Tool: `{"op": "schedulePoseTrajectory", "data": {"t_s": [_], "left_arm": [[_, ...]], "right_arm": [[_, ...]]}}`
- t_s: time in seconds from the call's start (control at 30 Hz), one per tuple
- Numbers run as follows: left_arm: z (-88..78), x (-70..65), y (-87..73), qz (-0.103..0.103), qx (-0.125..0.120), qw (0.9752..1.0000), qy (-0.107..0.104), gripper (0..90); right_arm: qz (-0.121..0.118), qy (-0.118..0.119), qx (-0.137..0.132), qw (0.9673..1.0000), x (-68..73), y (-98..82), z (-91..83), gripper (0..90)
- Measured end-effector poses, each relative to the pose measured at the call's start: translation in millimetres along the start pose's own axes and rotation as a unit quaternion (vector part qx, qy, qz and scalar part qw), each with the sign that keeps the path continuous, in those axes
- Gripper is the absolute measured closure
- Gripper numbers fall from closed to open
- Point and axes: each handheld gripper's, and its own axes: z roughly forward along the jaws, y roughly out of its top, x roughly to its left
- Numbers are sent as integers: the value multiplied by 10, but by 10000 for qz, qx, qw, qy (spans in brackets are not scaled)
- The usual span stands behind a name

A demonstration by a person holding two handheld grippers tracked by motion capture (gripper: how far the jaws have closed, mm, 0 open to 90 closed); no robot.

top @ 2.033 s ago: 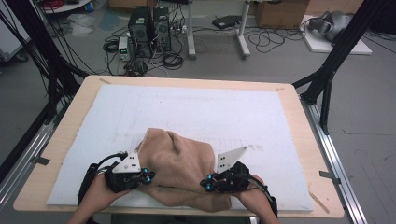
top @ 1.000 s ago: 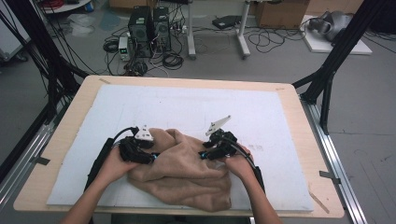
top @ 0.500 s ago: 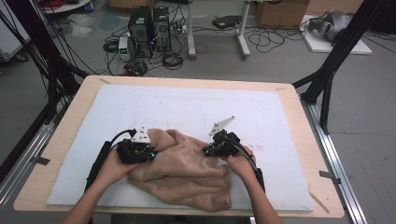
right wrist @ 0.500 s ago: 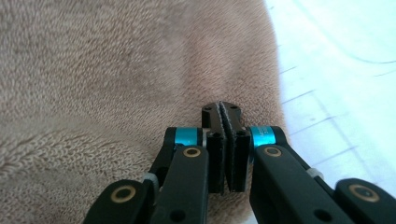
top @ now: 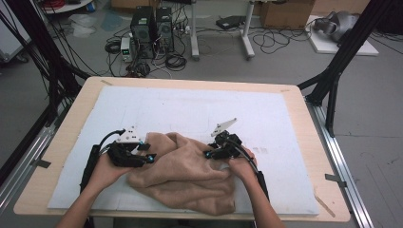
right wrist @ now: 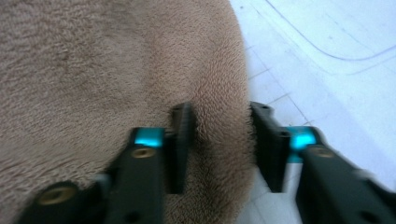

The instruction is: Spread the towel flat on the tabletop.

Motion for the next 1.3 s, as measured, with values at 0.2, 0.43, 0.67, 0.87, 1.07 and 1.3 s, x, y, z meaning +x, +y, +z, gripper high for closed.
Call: {"op": "schedulePoseTrajectory", "data": {"t_s": [0.2,0.43,0.67,0.87,1.07,1.3], "left_arm": [[227,-38,-3,133,470,9987,148,633],[141,-11,24,109,220,9995,206,837],[-34,-21,309,113,-438,9981,419,845],[-253,54,534,-37,-1003,9934,557,846],[-147,-32,309,-22,-485,9985,239,846],[-167,-233,-155,15,-110,9990,-434,843]], "right_arm": [[-26,19,-5,10000,-12,-9,-88,794],[-29,-167,-287,9994,-35,26,-330,793],[-5,-595,-594,9965,-99,68,-741,796],[132,-1150,-1074,9875,-166,82,-1249,798],[268,-1075,-885,9899,-184,-115,-1255,796],[135,-245,-422,9987,19,-492,-943,789]]}}
